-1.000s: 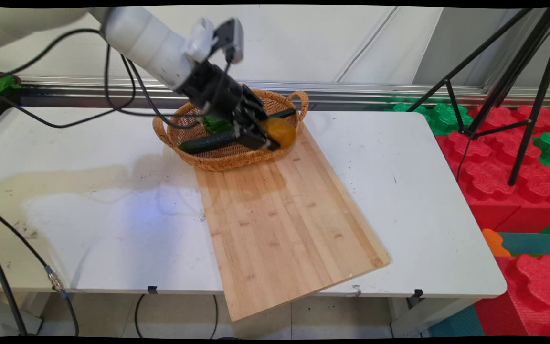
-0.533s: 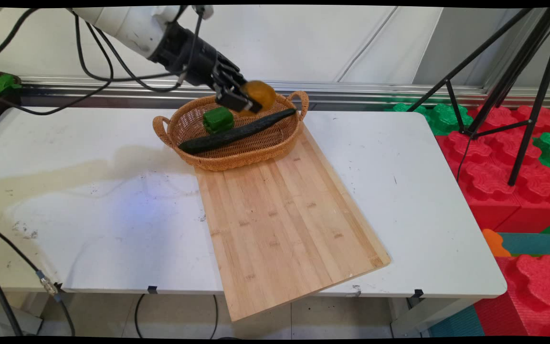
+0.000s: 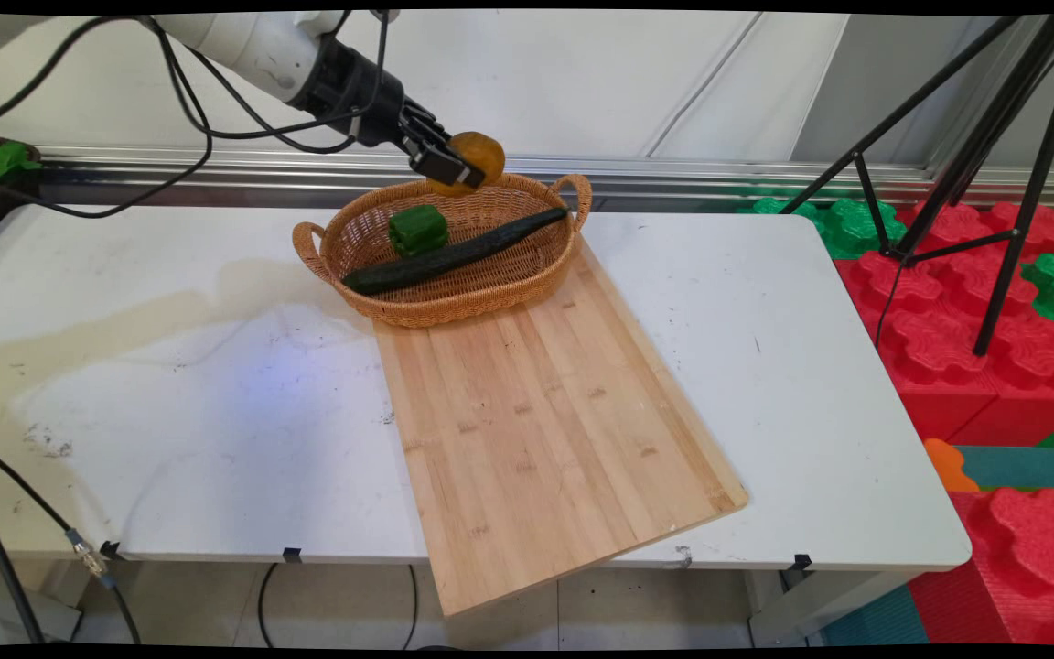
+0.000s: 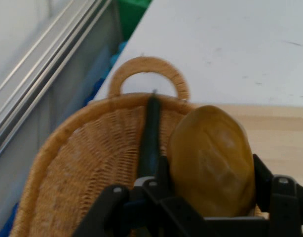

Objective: Place the picked object in the vegetable basket

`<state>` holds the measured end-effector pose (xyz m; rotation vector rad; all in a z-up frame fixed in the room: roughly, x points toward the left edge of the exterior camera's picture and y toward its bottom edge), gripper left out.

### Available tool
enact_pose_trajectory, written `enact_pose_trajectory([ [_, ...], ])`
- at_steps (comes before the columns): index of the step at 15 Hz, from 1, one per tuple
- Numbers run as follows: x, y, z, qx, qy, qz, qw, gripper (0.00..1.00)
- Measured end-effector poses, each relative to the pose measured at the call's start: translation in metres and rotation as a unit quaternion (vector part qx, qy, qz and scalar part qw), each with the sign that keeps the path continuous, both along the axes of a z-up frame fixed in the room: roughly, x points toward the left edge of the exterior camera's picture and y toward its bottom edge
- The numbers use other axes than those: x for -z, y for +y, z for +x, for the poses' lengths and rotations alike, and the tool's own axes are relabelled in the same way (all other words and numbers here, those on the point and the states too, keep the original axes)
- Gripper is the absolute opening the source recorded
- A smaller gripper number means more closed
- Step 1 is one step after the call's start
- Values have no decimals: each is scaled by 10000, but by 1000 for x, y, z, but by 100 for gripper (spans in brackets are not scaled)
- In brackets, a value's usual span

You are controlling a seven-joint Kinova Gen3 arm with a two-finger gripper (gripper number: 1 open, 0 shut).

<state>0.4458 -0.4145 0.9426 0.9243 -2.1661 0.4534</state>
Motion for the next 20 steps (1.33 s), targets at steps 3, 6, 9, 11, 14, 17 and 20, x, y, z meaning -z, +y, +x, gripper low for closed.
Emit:
enact_pose_trajectory([
  [3, 18, -22, 7, -314, 18, 106, 9995, 0],
  [6, 36, -40, 10, -484, -9, 249, 9985, 0],
  [9, 53, -59, 9, -611, -47, 379, 9974, 0],
  [11, 64, -74, 9, -699, -84, 471, 9964, 0],
  [14, 80, -92, 7, -751, -187, 578, 9953, 0],
  [17, 94, -105, 5, -639, -388, 615, 9953, 0],
  [20, 103, -115, 3, -464, -583, 556, 9957, 0],
])
